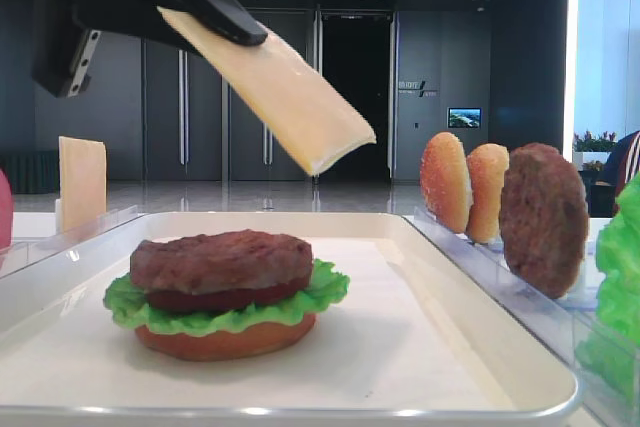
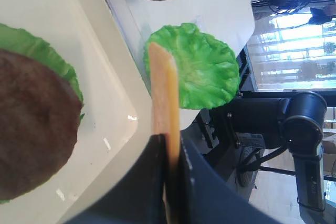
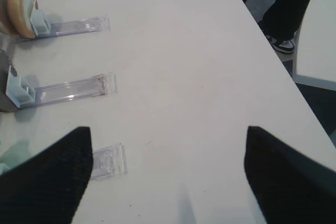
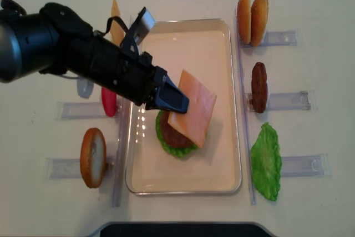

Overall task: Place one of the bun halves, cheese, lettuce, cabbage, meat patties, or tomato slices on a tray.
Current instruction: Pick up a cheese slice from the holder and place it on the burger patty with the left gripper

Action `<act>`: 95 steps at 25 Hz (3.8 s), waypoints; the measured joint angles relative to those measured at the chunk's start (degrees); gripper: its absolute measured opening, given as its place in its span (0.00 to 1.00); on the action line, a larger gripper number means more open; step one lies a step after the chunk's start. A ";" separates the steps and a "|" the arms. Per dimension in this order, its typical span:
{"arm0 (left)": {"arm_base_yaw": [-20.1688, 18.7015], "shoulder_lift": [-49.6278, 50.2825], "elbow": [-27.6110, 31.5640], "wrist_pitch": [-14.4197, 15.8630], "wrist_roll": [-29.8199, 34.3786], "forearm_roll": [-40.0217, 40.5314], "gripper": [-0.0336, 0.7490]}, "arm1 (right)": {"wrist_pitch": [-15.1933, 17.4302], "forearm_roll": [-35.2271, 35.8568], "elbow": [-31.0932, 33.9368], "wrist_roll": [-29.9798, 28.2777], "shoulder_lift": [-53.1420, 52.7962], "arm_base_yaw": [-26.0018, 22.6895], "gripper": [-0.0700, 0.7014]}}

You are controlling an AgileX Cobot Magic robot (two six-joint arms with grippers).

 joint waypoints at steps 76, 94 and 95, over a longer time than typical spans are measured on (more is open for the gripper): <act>1.20 -0.99 3.40 -13.24 -7.00 14.85 0.08 | 0.00 0.00 0.00 0.00 0.00 0.00 0.85; 1.20 -0.90 3.40 -13.67 -7.00 15.23 0.20 | 0.00 0.00 0.00 0.05 0.00 0.00 0.85; 1.20 -0.68 3.40 -13.72 -7.03 15.23 0.20 | 0.00 0.00 0.00 0.05 0.00 0.00 0.85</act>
